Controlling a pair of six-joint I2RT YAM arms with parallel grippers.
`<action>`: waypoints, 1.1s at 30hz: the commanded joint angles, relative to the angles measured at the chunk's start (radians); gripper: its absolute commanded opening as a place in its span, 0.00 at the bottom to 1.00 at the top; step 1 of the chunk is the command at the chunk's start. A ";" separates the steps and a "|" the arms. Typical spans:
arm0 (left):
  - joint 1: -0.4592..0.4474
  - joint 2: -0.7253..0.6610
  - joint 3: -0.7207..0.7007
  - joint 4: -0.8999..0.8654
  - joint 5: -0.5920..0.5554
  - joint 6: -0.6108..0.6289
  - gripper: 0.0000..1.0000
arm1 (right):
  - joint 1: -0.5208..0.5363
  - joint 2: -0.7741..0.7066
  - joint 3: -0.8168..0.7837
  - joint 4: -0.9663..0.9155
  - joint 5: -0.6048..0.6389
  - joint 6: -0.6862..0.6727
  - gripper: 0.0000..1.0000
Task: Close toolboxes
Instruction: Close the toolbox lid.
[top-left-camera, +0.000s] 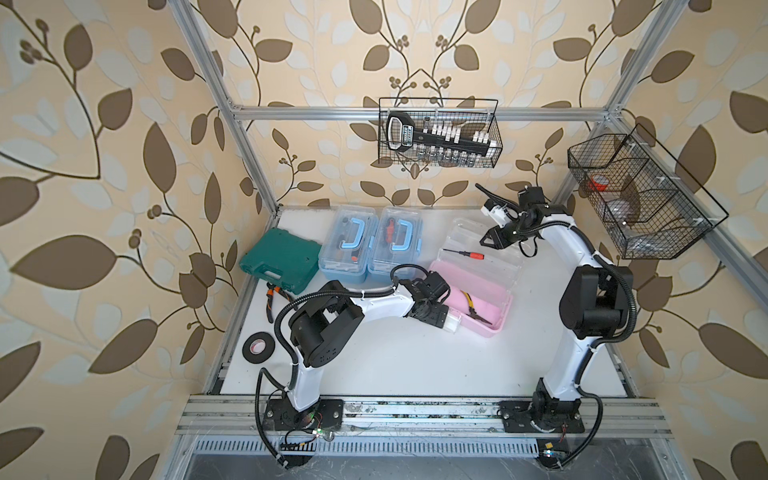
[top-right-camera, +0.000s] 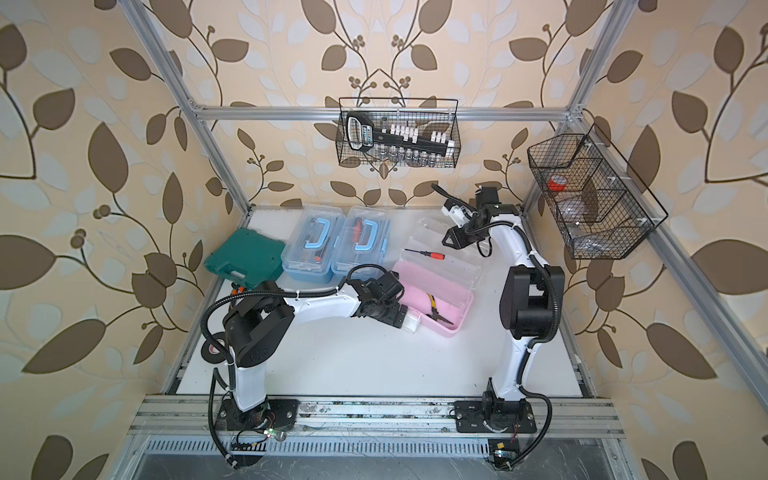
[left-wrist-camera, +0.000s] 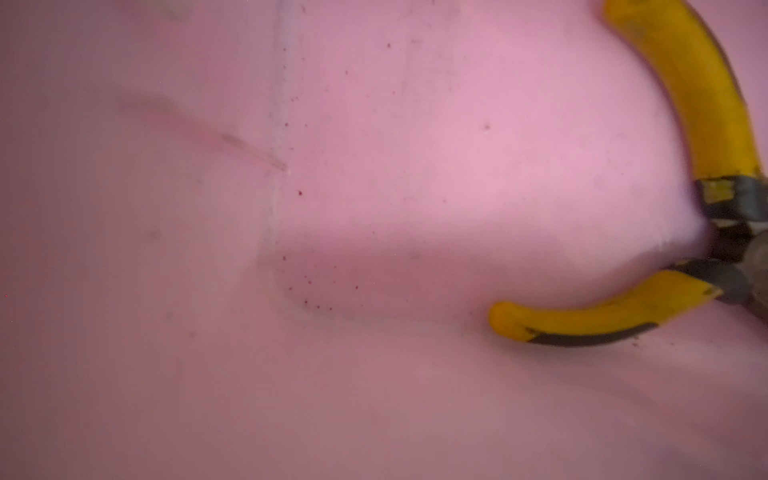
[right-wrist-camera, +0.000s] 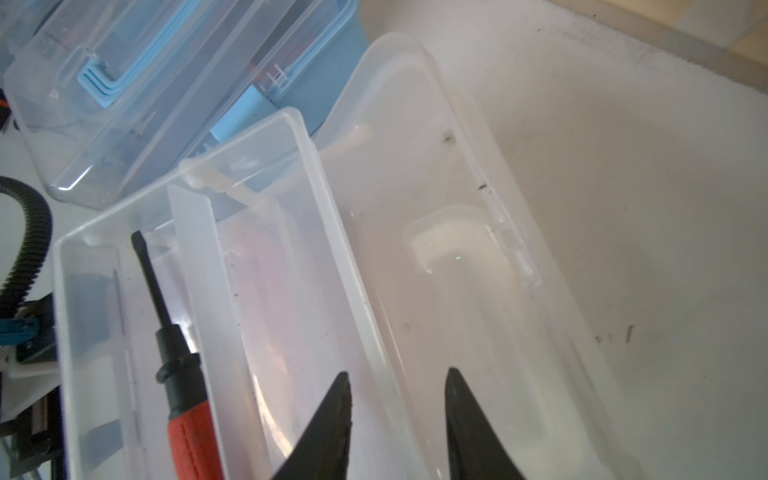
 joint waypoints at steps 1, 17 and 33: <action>0.008 -0.036 0.002 0.068 0.000 -0.023 0.99 | 0.035 -0.034 -0.039 -0.138 -0.043 0.021 0.35; 0.008 -0.053 -0.016 0.080 0.005 -0.021 0.99 | 0.212 -0.263 -0.316 0.064 0.185 0.223 0.35; 0.008 -0.094 -0.020 0.073 -0.008 -0.015 0.99 | 0.459 -0.382 -0.540 0.320 0.489 0.450 0.38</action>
